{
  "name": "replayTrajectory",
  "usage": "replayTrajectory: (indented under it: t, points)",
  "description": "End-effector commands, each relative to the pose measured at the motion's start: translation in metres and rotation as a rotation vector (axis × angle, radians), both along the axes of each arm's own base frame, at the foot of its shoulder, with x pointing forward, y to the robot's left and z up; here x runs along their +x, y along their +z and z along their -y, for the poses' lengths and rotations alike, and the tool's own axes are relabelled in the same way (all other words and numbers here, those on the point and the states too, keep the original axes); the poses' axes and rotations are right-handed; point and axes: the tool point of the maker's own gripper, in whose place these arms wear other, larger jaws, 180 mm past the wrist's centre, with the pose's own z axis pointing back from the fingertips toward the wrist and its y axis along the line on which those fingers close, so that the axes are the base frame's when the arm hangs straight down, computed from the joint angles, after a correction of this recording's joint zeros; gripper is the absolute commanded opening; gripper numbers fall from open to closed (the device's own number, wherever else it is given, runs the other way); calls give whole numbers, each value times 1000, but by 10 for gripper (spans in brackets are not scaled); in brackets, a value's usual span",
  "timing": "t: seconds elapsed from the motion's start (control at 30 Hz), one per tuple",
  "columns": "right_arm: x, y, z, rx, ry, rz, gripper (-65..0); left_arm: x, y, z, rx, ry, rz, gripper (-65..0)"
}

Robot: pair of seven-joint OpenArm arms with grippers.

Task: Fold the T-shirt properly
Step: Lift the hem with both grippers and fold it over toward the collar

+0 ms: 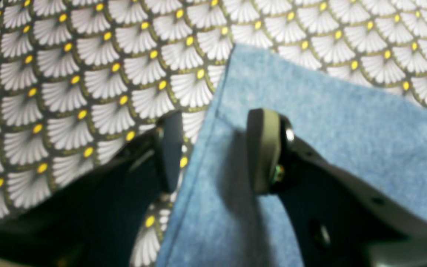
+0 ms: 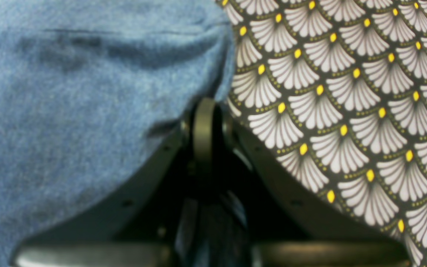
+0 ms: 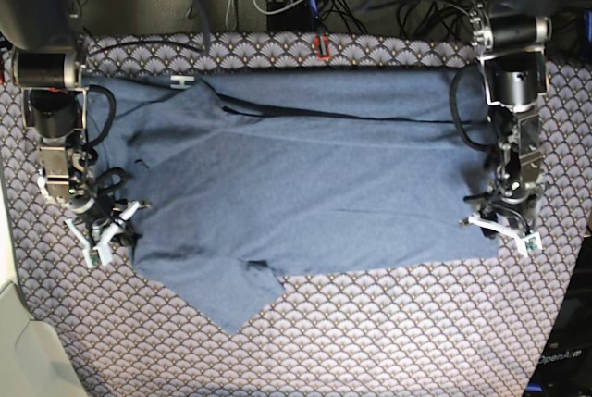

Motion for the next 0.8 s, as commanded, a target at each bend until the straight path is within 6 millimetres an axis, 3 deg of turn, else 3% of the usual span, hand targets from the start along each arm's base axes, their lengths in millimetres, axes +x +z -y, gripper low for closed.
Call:
replayTrajectory:
  t: [0.0,0.3,0.47,0.57,0.67,0.77]
  points:
    - [-4,-4,4,-35,22,-50,-650,16,25,-7,24,2,68,-368]
    - [-4,-4,4,-35,22,-50,-650,4,-15,-7,-31,32,-45,-369]
    - [-4,-4,5,-38,22,-50,-650,3,-15,-9,1,34,7,-378]
    - [-4,-4,5,-42,25,-51,-650,-1,-18,-4,2,21,14,-462]
    - [-5,-2,11,-63,36,-52,-650,-1,-18,1,-2,15,20,-650]
    - [4,12,7,-83,61,-5,-650,2,-13,2,2,12,35,-631]
